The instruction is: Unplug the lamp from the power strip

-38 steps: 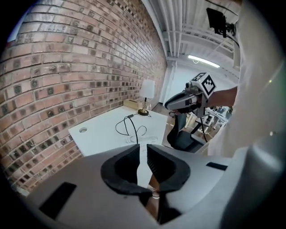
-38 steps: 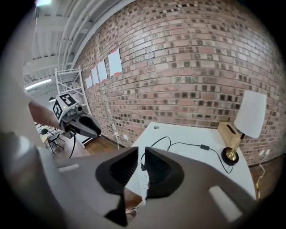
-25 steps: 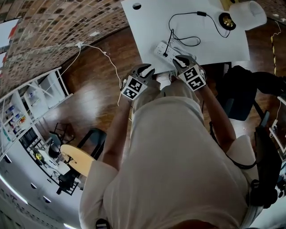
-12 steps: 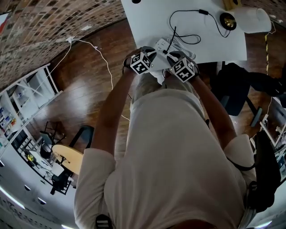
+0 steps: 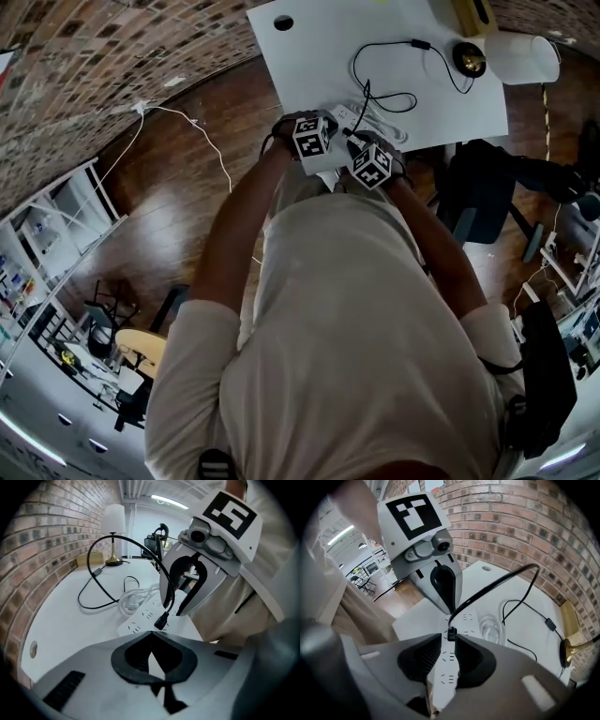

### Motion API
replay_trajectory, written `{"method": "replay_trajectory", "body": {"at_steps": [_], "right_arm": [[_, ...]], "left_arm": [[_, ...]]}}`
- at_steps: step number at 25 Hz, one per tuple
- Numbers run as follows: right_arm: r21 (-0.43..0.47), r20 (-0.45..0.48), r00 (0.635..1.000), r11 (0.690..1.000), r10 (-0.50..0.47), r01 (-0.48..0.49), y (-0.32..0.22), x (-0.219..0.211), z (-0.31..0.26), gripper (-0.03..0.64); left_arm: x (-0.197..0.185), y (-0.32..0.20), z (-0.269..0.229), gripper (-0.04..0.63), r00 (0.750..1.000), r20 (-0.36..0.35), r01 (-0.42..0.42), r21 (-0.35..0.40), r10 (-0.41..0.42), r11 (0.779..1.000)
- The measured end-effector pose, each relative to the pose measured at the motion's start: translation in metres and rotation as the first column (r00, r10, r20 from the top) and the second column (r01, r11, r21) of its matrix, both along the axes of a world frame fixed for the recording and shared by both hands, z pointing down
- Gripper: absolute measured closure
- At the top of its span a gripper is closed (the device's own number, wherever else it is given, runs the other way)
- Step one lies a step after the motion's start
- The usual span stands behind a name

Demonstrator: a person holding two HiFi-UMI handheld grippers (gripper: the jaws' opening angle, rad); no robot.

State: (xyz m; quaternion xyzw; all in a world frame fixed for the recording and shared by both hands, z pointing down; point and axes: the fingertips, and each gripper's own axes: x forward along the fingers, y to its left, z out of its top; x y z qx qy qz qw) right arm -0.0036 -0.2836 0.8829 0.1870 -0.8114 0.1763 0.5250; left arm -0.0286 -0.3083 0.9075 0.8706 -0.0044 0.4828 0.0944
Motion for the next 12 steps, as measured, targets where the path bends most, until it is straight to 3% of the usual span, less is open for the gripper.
{"method": "replay_trajectory", "body": {"at_steps": [3,6,8,12], "right_arm": [[0.021,0.003,1.0,0.999,0.024,-0.024,-0.005,-0.003,0.001,0.528],[0.051,0.023,0.999,0.998,0.046,-0.048,-0.011,-0.007,-0.006,0.541],[0.063,0.035,0.998,0.996,0.061,-0.063,-0.014,-0.008,-0.01,0.562],[0.056,0.047,0.996,0.996,0.071,-0.074,-0.014,-0.011,-0.011,0.6]], "left_arm": [[0.004,-0.002,0.007,0.591,0.992,0.026,-0.124,0.054,0.123,0.991],[0.006,-0.002,0.01,0.591,0.97,0.06,-0.24,0.103,0.235,0.965],[0.007,0.0,0.012,0.591,0.948,0.093,-0.316,0.154,0.305,0.936],[0.007,0.0,0.019,0.592,0.895,0.19,-0.444,0.288,0.404,0.848]]}}
